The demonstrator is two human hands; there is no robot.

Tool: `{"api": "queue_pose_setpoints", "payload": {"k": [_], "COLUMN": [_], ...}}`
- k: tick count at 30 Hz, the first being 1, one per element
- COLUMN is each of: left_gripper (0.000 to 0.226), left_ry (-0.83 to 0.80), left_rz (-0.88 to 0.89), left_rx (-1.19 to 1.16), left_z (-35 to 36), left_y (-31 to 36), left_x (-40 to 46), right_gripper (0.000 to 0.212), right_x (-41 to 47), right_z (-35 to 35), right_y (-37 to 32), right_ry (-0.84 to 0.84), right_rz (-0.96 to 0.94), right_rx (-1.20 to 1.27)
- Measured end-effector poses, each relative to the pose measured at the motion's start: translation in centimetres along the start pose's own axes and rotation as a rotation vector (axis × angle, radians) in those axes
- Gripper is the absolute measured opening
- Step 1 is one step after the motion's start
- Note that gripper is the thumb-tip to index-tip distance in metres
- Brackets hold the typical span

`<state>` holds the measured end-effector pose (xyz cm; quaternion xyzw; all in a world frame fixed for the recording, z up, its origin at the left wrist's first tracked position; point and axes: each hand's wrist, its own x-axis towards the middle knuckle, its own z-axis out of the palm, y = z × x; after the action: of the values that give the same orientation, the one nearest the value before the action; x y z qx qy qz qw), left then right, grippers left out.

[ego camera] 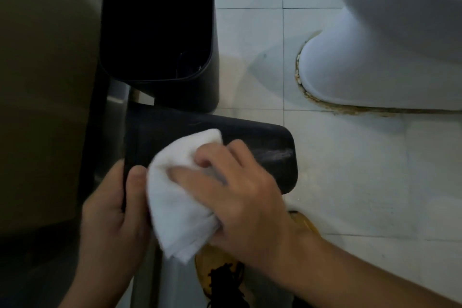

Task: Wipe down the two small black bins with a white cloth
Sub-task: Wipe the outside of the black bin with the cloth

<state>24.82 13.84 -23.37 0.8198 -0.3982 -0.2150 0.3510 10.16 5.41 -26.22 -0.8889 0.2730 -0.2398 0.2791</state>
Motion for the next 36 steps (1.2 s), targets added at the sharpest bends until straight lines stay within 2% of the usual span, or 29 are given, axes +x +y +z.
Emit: {"api": "queue_pose_setpoints", "payload": {"k": [2,5,7,10,13,16,18,21,23,26,30,32,34,36], "left_gripper": [0.030,0.030,0.027,0.031,0.021,0.035,0.031,0.029,0.029,0.032,0.020,0.012,0.014,0.028], "left_ry": [0.019,0.014,0.013,0.001,0.007,-0.010,0.006,0.014,0.015,0.013,0.032,0.006,-0.003,0.040], "left_rz": [0.013,0.006,0.001,-0.011,-0.028,-0.072,-0.013,-0.016,-0.030,-0.051,-0.071,-0.082,-0.064,-0.075], "left_rx": [0.001,-0.016,-0.031,-0.033,-0.010,-0.036,0.024,-0.012,-0.018,-0.050,-0.063,-0.101,-0.073,-0.028], "left_z": [0.1,0.3,0.4,0.4,0.3,0.1,0.1,0.3,0.5,0.7,0.6,0.4,0.4,0.6], "left_y": [0.4,1.1,1.2,1.0,0.3,-0.1,0.2,1.0,1.1,0.7,-0.1,-0.4,-0.4,-0.1], "left_x": [0.1,-0.3,-0.4,-0.2,-0.6,-0.8,-0.6,-0.6,-1.1,-1.2,-1.5,-1.4,-1.4,-1.3], "right_gripper": [0.059,0.046,0.047,0.050,0.051,0.051,0.049,0.043,0.036,0.045,0.049,0.051,0.047,0.052], "right_x": [-1.8,-4.2,-4.3,-2.7,-0.9,0.1,-0.5,-1.7,-1.6,-0.7,0.6,1.3,0.8,-0.3], "right_z": [-0.7,-2.7,-3.1,-2.3,-0.8,0.2,-0.1,-1.8,-2.5,-2.0,-0.4,0.2,0.2,-0.7], "right_y": [3.5,9.0,10.1,6.4,0.0,-1.3,1.1,6.0,7.6,5.3,-2.0,-3.1,-1.3,2.0], "right_ry": [0.073,0.157,0.147,0.148,0.056,-0.023,0.041,0.161,0.139,0.122,0.067,0.013,0.016,0.089], "right_rz": [0.160,0.588,0.666,0.504,0.221,-0.026,0.028,0.447,0.611,0.524,0.210,0.059,0.064,0.252], "right_rx": [-0.053,-0.075,-0.098,-0.157,-0.005,0.019,-0.032,-0.055,-0.111,-0.215,-0.031,-0.004,-0.031,-0.091]}}
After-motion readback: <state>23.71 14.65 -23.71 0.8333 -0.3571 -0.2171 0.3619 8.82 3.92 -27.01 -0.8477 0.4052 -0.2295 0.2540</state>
